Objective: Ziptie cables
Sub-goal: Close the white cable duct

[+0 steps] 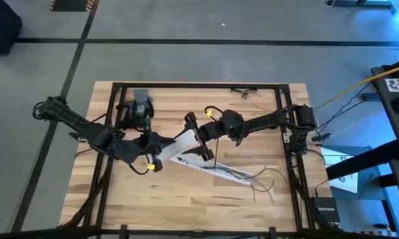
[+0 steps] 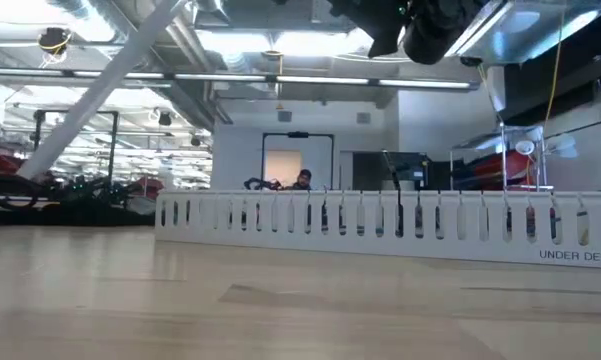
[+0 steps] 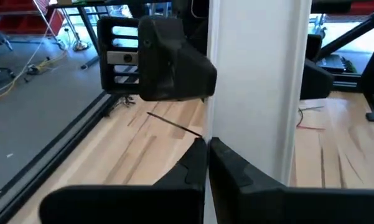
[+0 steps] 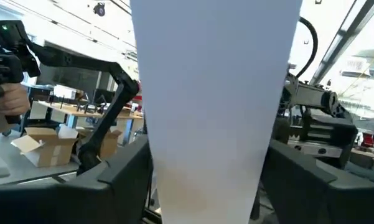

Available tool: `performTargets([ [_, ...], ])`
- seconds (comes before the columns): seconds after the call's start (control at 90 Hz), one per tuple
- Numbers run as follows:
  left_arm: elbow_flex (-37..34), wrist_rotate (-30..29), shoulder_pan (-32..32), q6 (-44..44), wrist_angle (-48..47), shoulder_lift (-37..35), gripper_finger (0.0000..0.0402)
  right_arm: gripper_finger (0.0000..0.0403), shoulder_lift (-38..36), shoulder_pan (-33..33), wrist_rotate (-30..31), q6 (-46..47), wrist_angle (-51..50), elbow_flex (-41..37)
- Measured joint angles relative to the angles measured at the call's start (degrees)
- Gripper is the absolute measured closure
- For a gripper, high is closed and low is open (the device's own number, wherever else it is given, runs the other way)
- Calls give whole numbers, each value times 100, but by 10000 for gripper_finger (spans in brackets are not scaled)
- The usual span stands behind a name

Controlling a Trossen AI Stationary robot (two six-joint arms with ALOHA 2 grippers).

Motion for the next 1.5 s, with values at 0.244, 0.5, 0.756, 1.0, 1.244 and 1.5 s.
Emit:
performTargets([
  [0.244, 0, 44, 118, 230, 182, -2, 401, 181, 7, 54, -54, -63, -50, 146],
  [0.5, 0, -4, 155, 555, 406, 7, 388, 169, 4, 67, -19, -54, -214, 312],
  [0.756, 0, -7, 225, 577, 430, 7, 371, 173, 4, 65, -2, -58, -291, 387],
  [1.0, 0, 155, 214, 743, 349, -106, 308, 175, 4, 78, 3, -52, -296, 389],
  [1.244, -2, 202, -73, 1029, -131, -694, 230, 174, -4, 91, -83, 99, -840, 921],
  [1.5, 0, 216, -192, -139, -1796, -1161, 210, 174, -127, 81, -506, 63, -3160, 2045],
])
